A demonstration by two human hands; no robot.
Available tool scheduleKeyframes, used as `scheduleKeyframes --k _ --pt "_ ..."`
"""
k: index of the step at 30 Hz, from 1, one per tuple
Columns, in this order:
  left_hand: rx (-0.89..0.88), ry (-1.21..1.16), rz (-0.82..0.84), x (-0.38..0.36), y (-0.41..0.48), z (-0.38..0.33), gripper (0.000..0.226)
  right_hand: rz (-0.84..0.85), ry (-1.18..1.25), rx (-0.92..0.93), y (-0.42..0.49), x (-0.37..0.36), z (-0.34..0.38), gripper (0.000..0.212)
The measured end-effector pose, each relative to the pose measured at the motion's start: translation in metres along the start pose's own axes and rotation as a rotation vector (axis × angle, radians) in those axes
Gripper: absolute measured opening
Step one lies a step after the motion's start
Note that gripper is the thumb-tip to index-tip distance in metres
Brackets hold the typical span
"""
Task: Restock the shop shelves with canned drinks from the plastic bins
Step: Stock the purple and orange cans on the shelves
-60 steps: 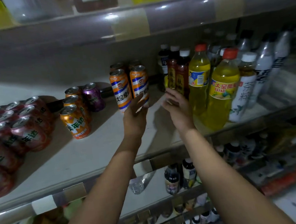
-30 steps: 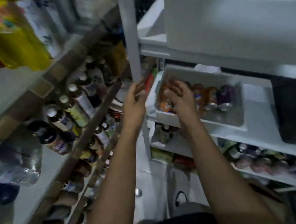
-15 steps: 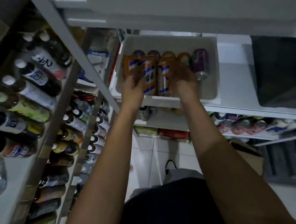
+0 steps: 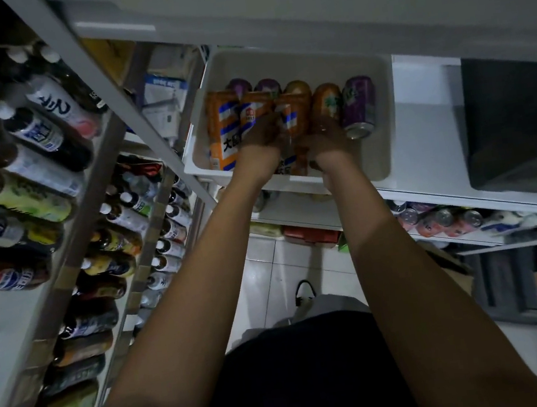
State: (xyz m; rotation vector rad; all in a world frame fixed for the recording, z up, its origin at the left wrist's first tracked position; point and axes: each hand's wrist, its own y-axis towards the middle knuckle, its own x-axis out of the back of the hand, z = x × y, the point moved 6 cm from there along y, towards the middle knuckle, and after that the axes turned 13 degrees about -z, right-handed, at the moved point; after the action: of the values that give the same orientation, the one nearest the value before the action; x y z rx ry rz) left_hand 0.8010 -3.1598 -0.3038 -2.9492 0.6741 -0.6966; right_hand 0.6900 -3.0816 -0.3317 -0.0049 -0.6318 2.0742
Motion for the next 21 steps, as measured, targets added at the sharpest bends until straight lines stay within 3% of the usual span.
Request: scheduleKeyframes --k 4,13,21 --pt "0.011 0.030 -0.036 0.001 0.008 0.004 0.040 -0.016 -0.113 0.013 0.013 -0.004 -0.006 0.051" --pt "-0.028 0.050 -0.042 0.000 0.007 0.005 0.041 -0.099 -0.247 0.052 0.027 -0.015 -0.008 0.065" --pt "-0.047 0.038 -0.041 0.001 0.003 0.004 0.040 -0.172 -0.291 0.085 0.021 -0.015 -0.007 0.060"
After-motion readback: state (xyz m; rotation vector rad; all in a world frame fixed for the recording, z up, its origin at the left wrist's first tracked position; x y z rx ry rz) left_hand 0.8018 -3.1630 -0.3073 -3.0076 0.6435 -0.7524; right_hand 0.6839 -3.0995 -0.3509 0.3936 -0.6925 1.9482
